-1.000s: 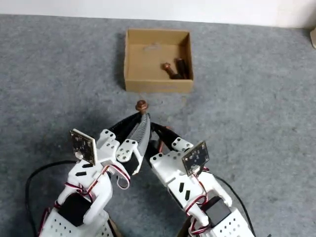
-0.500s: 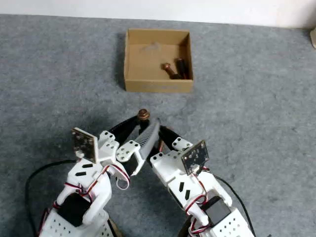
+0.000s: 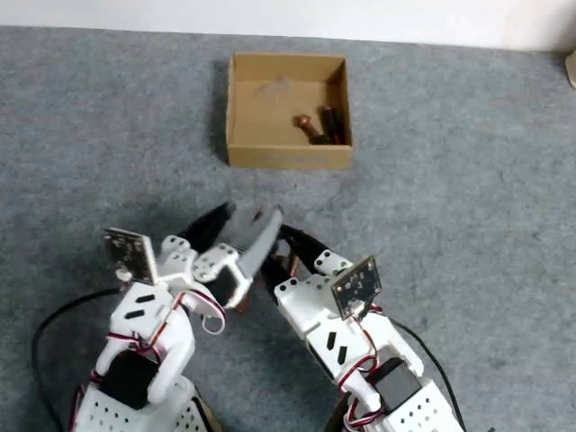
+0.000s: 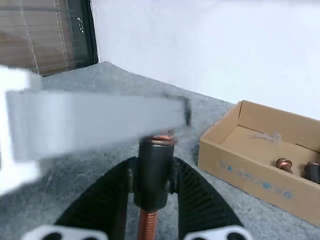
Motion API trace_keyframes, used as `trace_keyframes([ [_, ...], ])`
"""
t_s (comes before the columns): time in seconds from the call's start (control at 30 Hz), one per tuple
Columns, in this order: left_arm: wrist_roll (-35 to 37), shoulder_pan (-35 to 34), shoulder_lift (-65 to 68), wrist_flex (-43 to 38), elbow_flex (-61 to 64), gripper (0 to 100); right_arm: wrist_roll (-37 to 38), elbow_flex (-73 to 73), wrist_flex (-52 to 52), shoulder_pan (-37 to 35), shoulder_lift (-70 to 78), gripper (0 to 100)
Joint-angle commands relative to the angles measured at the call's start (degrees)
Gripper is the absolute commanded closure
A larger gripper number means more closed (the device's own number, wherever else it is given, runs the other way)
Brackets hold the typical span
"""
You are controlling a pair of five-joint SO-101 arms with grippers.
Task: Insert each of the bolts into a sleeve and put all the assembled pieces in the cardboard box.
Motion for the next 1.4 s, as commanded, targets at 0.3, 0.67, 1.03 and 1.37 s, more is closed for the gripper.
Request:
trace_keyframes([
  [0.3,-0.9,-4.5,-0.4,-5.5,0.9,99,0.4,8.0,-0.1,0.8,-0.2,99.5],
  [0.67,-0.6,-9.0,-0.3,-18.9,11.6,99,0.5,7.9,5.9,5.5,-0.7,99.5],
  [1.03,-1.0,-9.4,-0.3,-16.6,11.6,99,0.6,-13.3,11.5,18.8,8.8,99.5],
  [1.37,-1.0,-9.4,-0.3,-16.1,11.6,99,0.7,-70.4,16.7,24.7,73.1,99.5],
])
